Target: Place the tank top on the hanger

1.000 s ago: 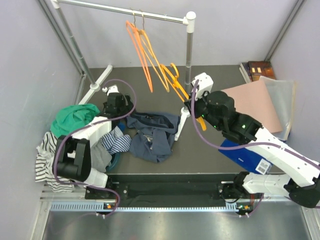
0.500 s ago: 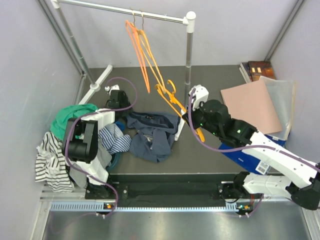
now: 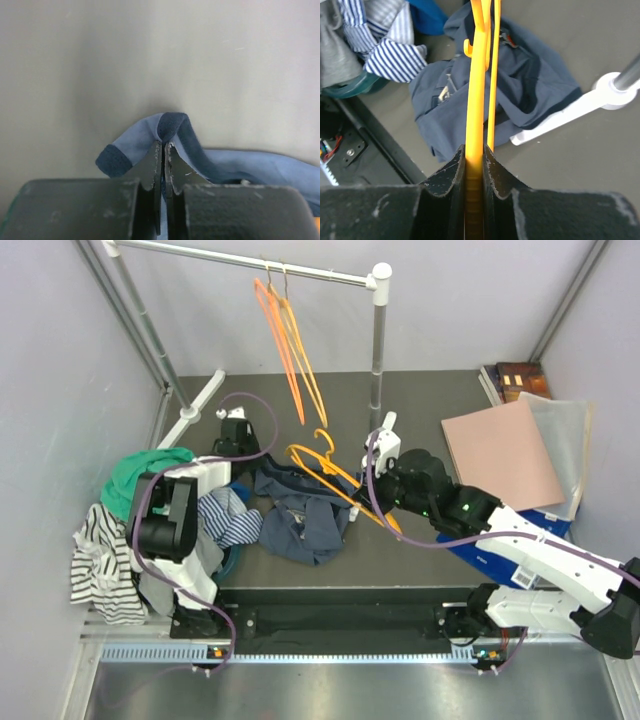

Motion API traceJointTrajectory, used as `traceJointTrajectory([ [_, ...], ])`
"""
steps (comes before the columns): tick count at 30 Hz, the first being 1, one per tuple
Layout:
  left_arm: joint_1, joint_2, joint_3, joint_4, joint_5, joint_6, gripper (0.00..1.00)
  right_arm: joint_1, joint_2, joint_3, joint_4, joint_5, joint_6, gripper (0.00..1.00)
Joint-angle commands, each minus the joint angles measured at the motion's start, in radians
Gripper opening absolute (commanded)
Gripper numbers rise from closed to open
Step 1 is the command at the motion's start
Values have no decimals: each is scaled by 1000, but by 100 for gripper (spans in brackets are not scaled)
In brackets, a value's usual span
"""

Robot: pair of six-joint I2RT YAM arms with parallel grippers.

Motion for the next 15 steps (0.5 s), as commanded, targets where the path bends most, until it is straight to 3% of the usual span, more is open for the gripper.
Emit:
traceJointTrajectory([
  [1, 4, -130, -24, 149, 91, 64, 0, -2, -4, -6, 99, -95, 3, 0],
  [15, 4, -387, -122, 152, 319, 115, 0, -20, -14, -42, 159, -129, -23, 0],
])
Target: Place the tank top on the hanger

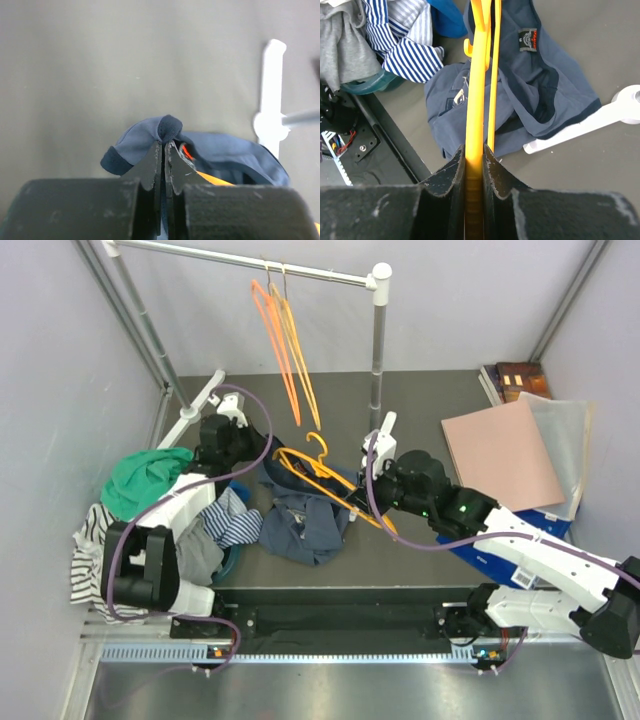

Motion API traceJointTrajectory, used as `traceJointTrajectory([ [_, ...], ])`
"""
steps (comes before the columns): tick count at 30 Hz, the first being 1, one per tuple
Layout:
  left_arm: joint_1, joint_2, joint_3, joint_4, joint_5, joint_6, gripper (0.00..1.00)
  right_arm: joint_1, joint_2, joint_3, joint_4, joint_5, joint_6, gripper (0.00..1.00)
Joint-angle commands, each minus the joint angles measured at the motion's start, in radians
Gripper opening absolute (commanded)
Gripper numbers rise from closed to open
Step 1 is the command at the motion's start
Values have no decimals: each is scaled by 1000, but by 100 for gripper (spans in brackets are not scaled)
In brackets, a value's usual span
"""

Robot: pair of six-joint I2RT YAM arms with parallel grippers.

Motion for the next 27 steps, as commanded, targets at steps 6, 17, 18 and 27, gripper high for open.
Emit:
traceJointTrajectory([
  [6, 4, -115, -13, 28, 186, 14, 0, -27, -20, -45, 157, -97, -4, 0],
  [17, 4, -175, -5, -12, 304, -30, 0, -114, -18, -151, 353, -235, 49, 0],
  [18, 4, -180, -7, -8, 329, -41, 0, -116, -14, -155, 376, -236, 48, 0],
  [27, -24, -204, -61, 77, 429, -162, 0, -116, 78, -165, 546, -292, 60, 0],
])
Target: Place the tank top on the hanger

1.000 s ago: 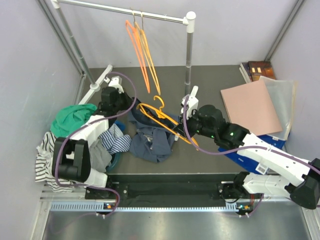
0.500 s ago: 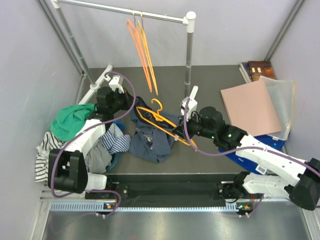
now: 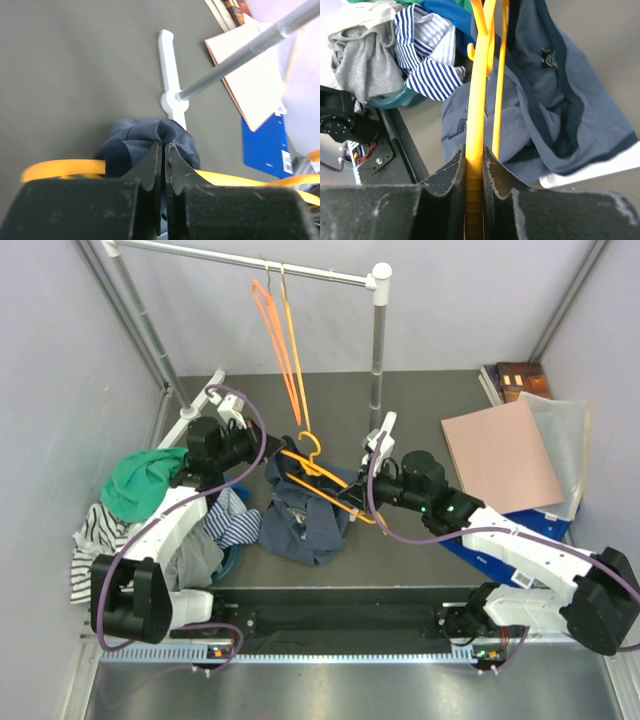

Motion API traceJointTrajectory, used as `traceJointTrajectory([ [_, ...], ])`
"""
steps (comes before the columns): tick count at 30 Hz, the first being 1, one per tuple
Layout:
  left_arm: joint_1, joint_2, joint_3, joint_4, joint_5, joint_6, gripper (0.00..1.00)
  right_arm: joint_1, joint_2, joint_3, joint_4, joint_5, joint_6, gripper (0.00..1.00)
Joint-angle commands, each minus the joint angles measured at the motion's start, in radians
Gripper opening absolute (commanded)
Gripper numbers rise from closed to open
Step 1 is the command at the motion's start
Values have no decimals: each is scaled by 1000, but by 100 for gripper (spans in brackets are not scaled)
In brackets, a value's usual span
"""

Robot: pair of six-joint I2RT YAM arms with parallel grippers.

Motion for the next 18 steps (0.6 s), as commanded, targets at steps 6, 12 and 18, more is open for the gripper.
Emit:
traceJointTrajectory([
  [6, -41, -58, -38, 70, 79, -40, 0, -5, 86, 5, 267, -68, 27, 0],
  [12, -47, -87, -44, -73, -109, 24, 0, -2, 128, 12, 311, -91, 37, 0],
  [18, -47, -96, -44, -159, -231, 47, 63, 0, 134, 8, 339, -91, 33, 0],
])
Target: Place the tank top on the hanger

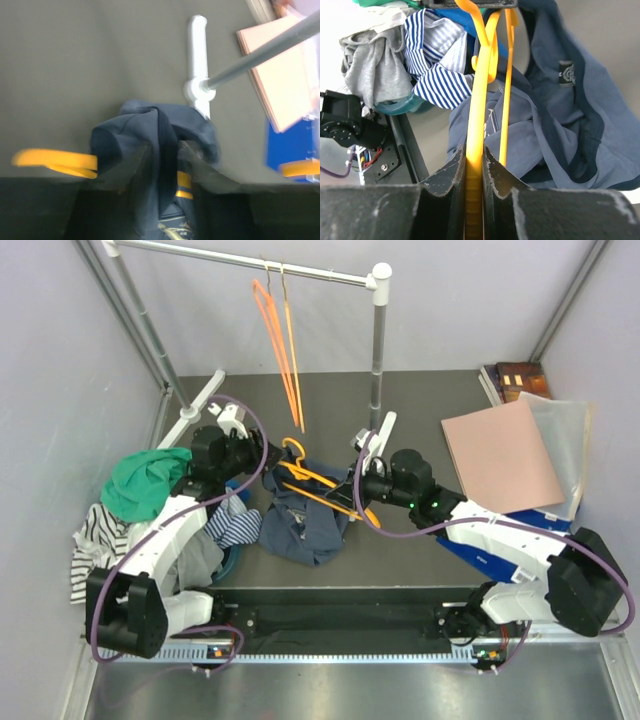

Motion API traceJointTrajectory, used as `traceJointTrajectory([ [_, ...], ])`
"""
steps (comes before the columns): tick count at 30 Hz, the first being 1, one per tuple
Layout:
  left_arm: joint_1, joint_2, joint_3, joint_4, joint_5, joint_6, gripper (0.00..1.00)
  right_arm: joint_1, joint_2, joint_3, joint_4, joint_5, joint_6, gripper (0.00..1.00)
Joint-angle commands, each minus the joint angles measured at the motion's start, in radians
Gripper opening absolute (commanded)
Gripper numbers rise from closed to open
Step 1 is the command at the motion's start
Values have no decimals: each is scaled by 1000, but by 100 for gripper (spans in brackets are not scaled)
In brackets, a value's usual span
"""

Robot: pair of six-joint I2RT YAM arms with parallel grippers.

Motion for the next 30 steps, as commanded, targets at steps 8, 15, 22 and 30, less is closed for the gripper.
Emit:
traceJointTrajectory([
  [8, -1, -113, -35, -5, -63, 47, 91, 0, 25, 10, 190, -21, 13, 0],
  [15, -2, -194, -68, 9, -80, 61, 86, 0, 25, -8, 227, -1, 22, 0],
  [22, -21, -275, -86, -23, -117, 84, 76, 0, 41, -10, 279, 1, 40, 0],
  [30, -149, -355, -118, 59, -173, 122, 77, 0, 84, 12, 310, -24, 46, 0],
])
